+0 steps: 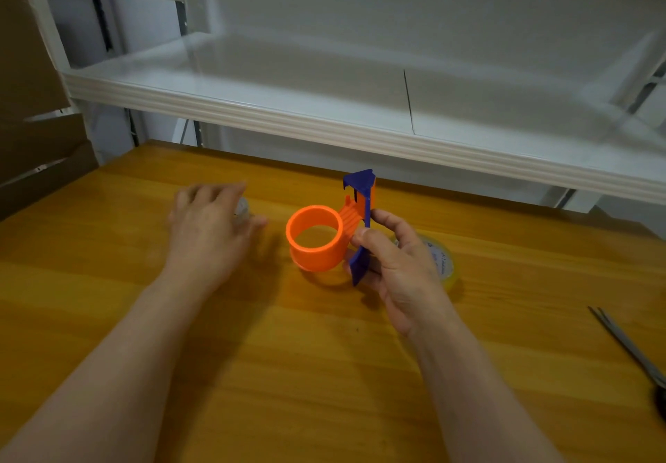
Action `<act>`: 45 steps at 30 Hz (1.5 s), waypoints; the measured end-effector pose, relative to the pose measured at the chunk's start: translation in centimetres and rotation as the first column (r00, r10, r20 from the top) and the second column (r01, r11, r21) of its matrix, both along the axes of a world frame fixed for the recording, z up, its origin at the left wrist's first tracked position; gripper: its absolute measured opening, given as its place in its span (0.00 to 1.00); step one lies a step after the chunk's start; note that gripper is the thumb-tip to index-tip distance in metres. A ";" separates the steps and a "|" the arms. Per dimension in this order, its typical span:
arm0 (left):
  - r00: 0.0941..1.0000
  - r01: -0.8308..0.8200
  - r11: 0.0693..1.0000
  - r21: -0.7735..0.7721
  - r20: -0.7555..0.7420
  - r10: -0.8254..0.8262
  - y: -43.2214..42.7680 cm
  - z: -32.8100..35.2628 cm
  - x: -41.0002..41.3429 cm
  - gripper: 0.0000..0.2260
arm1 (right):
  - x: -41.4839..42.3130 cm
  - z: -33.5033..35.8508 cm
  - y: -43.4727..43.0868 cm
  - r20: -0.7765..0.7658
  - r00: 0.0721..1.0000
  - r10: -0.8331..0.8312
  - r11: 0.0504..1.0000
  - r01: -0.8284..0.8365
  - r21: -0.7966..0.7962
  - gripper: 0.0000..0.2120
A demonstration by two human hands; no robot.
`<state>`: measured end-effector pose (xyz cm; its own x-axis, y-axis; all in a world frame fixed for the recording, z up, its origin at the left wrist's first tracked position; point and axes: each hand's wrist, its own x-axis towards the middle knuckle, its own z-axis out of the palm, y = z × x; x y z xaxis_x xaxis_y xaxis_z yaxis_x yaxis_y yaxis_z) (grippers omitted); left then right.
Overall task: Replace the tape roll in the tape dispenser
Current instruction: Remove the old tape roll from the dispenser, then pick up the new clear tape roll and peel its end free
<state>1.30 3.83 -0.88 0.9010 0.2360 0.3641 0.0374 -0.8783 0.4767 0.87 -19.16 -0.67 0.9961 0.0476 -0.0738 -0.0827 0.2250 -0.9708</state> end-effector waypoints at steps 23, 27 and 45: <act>0.935 0.284 0.956 -0.071 -0.202 -0.293 -3.9 0.8 -1.6 0.53 | -0.4 -1.6 1.4 0.130 0.991 0.017 0.846 0.055 -0.531 0.14; 0.923 0.281 0.957 -0.069 -0.254 -0.289 -3.6 0.7 -1.5 0.51 | -0.8 -1.6 1.8 0.163 0.986 0.028 0.800 0.076 -0.595 0.13; 0.927 0.348 0.925 -0.152 -0.092 -0.364 -4.8 2.1 -2.9 0.39 | -1.0 3.7 -5.9 0.315 0.948 0.036 0.466 0.263 -0.845 0.13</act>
